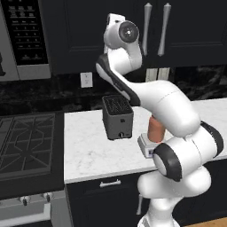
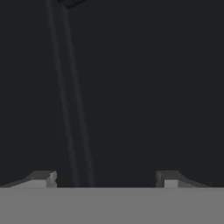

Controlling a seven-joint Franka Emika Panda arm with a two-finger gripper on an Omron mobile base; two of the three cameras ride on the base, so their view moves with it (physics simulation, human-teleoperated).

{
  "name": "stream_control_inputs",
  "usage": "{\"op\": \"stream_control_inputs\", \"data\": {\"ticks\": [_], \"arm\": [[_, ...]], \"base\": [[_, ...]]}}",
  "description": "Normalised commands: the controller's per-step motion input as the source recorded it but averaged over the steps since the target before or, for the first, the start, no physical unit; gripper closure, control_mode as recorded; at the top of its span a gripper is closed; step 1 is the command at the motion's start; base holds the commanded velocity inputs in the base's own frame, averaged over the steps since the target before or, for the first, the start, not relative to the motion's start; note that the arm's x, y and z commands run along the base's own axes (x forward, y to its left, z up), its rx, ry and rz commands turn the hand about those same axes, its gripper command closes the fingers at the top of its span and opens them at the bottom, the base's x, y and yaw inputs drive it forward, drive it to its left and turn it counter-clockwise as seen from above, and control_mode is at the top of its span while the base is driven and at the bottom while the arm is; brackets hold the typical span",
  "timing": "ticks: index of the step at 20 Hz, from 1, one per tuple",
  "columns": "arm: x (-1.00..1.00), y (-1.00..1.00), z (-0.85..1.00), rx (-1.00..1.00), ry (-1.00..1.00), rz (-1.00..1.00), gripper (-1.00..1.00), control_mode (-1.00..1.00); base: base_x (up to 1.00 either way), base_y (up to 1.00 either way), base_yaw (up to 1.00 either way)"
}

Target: Pick the honey bottle and place it on the digital scale for weighing, and close the cabinet.

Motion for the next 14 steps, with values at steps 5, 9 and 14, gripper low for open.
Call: {"op": "stream_control_inputs", "data": {"ticks": [5,9,14], "arm": [[1.00,0.00,-0.47,0.01,0.00,0.23,-1.00,-1.00],[0.90,-0.13,-0.45,0.01,0.01,0.16,-1.00,-1.00],[0.04,-0.73,-0.73,0.01,-0.11,0.04,-1.00,-1.00]], "base": [[0.00,0.00,0.00],[0.00,0.00,0.00],[0.00,0.00,0.00]]}}
